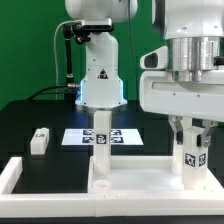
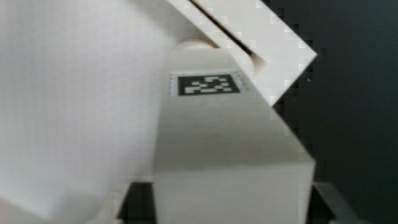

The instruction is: Assemble desk

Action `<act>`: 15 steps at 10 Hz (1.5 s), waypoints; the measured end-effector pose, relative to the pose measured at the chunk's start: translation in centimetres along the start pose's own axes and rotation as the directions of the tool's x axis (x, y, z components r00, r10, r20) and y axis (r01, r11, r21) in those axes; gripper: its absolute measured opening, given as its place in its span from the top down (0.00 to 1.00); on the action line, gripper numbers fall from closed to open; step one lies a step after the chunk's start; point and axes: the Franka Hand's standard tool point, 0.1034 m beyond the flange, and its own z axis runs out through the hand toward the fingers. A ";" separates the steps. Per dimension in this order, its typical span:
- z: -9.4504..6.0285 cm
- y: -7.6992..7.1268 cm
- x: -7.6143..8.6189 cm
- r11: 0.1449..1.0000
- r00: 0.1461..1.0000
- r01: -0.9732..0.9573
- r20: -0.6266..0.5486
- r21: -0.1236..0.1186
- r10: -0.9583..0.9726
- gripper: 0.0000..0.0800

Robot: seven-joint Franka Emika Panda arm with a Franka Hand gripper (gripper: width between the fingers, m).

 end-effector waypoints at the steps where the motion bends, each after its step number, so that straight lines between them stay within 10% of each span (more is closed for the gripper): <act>1: 0.0 0.1 0.1 0.995 0.995 -0.096 0.021 0.015 0.095 0.63; 8: 0.1 0.2 -0.3 0.842 0.837 -0.538 0.096 -0.036 0.539 0.62; 10: 0.2 0.2 -0.2 0.854 0.849 -0.519 0.095 -0.031 0.519 0.39; 15: -0.7 -0.1 0.1 0.996 0.992 0.088 0.085 0.005 -0.088 0.19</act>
Offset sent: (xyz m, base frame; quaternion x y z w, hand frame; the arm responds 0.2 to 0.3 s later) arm 0.0345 0.0165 0.0011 0.0549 -0.0907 0.2192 0.9699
